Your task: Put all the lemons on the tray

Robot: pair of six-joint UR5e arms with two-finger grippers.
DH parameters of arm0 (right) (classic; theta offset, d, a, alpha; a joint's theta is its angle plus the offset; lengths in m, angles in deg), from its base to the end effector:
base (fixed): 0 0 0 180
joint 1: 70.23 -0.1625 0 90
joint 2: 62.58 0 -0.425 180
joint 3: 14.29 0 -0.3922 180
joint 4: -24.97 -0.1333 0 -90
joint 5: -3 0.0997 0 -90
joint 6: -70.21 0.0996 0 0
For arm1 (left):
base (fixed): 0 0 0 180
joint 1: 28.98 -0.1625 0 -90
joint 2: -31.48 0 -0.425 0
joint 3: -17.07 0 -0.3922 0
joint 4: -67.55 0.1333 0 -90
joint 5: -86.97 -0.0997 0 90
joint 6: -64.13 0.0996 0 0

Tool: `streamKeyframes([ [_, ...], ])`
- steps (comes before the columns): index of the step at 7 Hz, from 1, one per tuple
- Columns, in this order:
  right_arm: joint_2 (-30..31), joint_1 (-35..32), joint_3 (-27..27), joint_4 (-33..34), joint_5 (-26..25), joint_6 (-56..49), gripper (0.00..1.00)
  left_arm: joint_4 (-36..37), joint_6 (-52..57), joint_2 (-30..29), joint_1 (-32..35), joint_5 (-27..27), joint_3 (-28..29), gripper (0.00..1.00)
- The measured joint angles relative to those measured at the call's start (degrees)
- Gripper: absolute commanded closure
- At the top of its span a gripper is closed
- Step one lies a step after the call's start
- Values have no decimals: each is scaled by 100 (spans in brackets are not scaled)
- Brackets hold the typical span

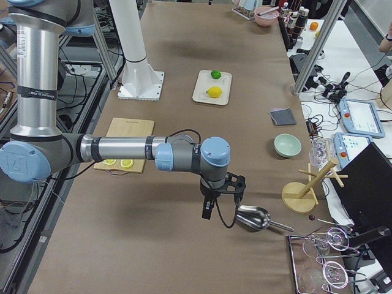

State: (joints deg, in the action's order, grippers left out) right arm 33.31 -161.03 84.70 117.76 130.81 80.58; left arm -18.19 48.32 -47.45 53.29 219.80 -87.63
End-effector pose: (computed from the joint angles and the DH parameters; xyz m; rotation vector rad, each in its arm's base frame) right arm 0.0785 -0.4471 0.6422 -0.0499 -0.6590 0.1860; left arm -0.0100 -0.4138 0.6289 -0.1629 0.7303 -0.1385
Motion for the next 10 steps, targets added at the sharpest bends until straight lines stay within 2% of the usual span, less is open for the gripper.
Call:
streamKeyframes([
  [4,6,0,0,2,-1,8,0,59,1140,-76,984,-70,815,2],
  [6,8,0,2,2,4,8,0,281,1347,-197,1190,-298,836,2],
  [8,9,0,-2,2,3,8,0,893,1378,-490,1248,-328,723,2],
  [10,7,0,-2,2,6,8,0,1002,1410,-539,1256,-311,697,2],
])
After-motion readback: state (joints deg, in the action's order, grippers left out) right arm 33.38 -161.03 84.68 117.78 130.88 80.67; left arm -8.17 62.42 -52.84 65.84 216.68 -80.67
